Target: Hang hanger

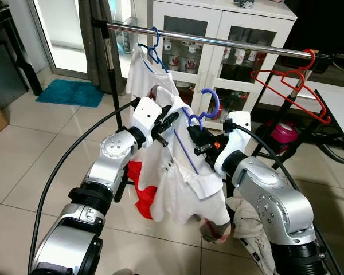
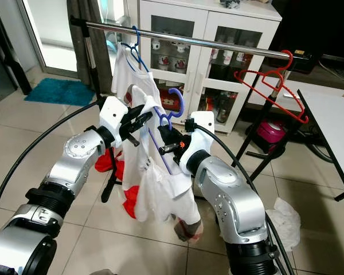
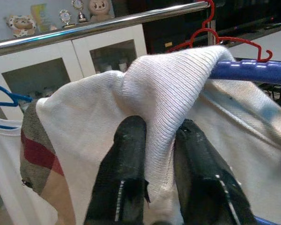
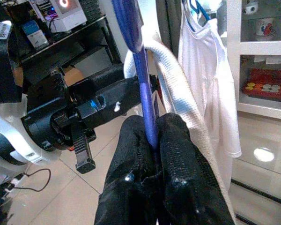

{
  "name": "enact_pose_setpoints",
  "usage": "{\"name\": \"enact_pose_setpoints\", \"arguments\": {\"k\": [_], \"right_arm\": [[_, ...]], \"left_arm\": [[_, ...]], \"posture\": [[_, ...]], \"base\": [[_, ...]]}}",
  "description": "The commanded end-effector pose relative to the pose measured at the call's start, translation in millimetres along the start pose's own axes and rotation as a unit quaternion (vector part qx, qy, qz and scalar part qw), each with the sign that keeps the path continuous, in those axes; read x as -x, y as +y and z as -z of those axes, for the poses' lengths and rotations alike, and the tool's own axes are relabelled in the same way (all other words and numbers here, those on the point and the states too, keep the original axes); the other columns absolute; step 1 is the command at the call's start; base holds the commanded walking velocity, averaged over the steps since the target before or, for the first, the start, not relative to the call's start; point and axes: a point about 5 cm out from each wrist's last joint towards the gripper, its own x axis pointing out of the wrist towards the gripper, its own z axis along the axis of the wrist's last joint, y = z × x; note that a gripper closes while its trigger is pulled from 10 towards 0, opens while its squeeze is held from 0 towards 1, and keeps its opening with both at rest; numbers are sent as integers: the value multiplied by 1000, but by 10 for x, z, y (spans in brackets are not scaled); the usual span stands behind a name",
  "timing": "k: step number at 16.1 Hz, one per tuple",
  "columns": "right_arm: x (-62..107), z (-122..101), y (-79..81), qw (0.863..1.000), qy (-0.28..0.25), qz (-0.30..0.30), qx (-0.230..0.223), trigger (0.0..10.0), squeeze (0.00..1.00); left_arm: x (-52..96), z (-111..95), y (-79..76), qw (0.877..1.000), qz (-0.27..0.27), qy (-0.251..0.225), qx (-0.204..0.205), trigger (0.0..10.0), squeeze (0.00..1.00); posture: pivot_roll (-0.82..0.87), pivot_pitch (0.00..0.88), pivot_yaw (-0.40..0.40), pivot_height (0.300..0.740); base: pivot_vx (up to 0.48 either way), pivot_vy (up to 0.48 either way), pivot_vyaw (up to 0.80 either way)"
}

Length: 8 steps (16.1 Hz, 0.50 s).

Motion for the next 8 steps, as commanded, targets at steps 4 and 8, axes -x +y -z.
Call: {"name": "enact_pose_setpoints", "arguments": {"k": [4,8], "right_arm": [[7,-73,-18,1000,-11,-2,5,0,0],[37,57,-78,999,36,-5,29,0,0]], "left_arm": [[8,-64,123,1000,-20,-5,-7,0,0],[64,-212,296,998,-42,-23,-29,0,0]], "posture": [[-36,0,-58,740],[-32,0,-60,740]], "base": [[0,0,0],[0,0,0]]}}
